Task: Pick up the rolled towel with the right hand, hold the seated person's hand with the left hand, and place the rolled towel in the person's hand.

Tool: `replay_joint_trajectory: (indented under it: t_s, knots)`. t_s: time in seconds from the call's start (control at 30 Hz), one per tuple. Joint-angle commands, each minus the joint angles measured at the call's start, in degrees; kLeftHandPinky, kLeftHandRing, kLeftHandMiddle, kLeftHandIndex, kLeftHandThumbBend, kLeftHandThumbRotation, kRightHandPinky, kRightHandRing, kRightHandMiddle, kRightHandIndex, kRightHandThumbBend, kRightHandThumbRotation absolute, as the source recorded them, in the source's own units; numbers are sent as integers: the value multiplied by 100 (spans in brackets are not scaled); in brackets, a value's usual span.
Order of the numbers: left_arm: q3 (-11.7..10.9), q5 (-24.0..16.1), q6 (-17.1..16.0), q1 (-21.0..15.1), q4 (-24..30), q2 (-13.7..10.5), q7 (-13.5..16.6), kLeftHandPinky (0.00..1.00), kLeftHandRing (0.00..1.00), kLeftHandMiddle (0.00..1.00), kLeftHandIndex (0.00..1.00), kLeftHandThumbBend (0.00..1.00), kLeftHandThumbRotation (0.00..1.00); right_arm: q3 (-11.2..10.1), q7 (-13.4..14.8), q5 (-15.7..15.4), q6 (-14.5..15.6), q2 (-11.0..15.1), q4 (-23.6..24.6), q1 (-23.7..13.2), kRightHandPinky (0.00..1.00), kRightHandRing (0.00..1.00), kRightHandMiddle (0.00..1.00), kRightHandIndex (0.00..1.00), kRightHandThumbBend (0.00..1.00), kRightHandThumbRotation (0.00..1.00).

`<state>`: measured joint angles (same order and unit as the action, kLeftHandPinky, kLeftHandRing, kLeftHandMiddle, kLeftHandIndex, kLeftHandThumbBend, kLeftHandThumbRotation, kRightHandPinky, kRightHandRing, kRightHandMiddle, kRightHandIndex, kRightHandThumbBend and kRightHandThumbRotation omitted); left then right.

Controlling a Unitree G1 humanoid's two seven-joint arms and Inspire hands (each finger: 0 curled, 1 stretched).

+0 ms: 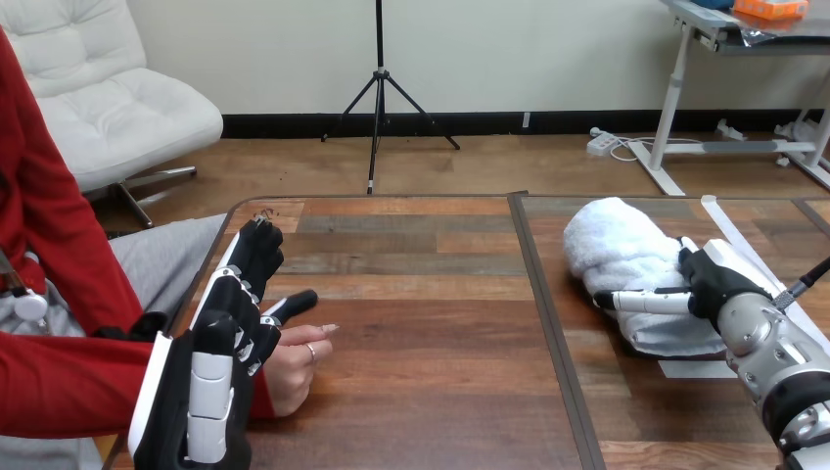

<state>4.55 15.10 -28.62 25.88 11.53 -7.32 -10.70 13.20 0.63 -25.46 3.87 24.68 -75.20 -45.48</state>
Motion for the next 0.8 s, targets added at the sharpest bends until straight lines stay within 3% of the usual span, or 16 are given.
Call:
replay_joint_trajectory:
  t_s: [0.0, 0.1, 0.47, 0.77]
  knots:
    - [-42, 43, -101, -163, 199, 182, -28, 75, 96, 95, 92, 80, 98, 99, -22, -54, 255, -248, -69, -122, 76, 89, 92, 94, 100, 39]
    - [-58, 51, -117, -166, 229, 170, -35, 73, 96, 95, 92, 79, 97, 100, 52, -48, 315, -274, -69, -110, 76, 89, 92, 93, 100, 33]
    - [-141, 2, -110, -168, 307, 157, 40, 69, 95, 93, 90, 77, 96, 283, 368, -216, 381, -319, -93, -53, 45, 59, 65, 66, 98, 11]
    - [-209, 38, -257, -204, 211, 92, -69, 71, 95, 93, 89, 73, 96, 398, 510, -303, 325, -309, -107, -4, 39, 50, 55, 53, 93, 2]
